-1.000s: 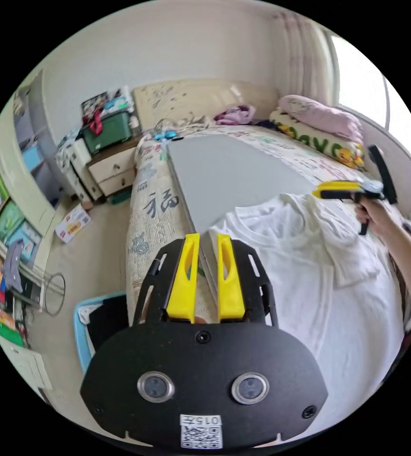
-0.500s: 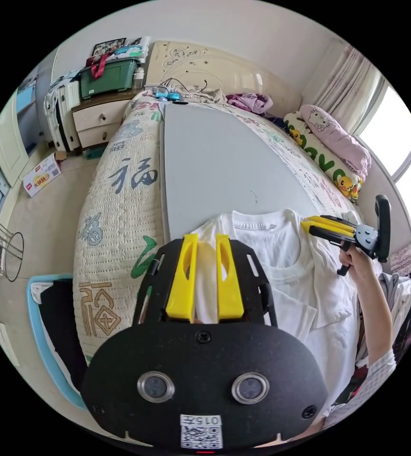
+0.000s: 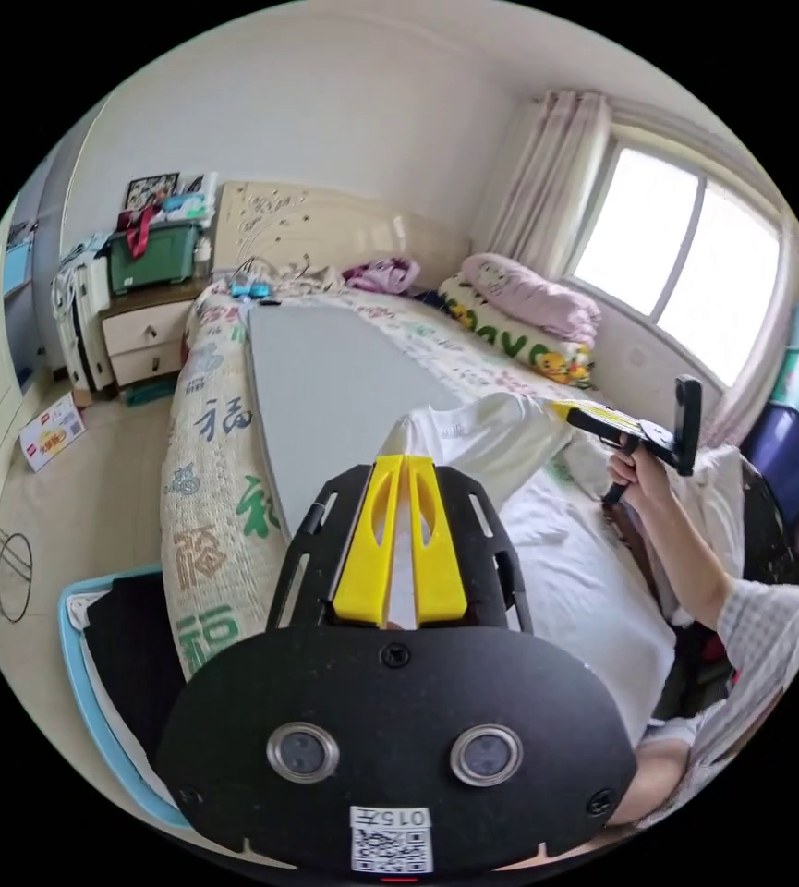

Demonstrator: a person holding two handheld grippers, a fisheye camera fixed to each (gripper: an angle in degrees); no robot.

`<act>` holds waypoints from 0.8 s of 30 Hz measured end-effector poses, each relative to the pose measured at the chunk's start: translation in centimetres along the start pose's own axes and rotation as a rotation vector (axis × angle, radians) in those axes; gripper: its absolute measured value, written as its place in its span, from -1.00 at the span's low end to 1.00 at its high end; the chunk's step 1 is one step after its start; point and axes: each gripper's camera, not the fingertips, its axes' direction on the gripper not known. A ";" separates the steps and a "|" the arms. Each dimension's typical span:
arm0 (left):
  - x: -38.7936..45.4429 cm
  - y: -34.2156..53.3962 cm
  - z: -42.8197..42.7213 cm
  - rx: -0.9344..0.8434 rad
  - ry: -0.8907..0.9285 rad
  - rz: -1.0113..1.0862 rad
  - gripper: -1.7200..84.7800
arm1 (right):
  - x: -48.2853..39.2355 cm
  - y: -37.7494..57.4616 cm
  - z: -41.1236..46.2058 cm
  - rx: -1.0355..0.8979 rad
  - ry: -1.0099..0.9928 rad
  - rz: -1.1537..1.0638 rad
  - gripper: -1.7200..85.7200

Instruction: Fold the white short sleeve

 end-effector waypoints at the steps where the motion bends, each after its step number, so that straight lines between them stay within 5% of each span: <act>1: 2.4 2.0 -3.5 0.027 0.035 0.037 -0.95 | -0.5 2.4 -4.7 0.061 -0.043 0.033 -0.89; 7: 13.9 19.5 -18.7 0.065 0.195 0.170 -0.93 | -5.9 19.2 -19.9 -0.055 -0.121 -0.007 -0.87; 11: 17.2 29.8 -19.7 -0.231 0.098 0.045 -0.87 | -7.5 29.1 -20.5 -0.430 -0.086 0.034 -0.83; 24: 27.7 37.1 -41.2 0.128 -0.054 -0.142 -0.91 | -13.2 32.5 -33.4 -0.236 -0.187 0.043 -0.75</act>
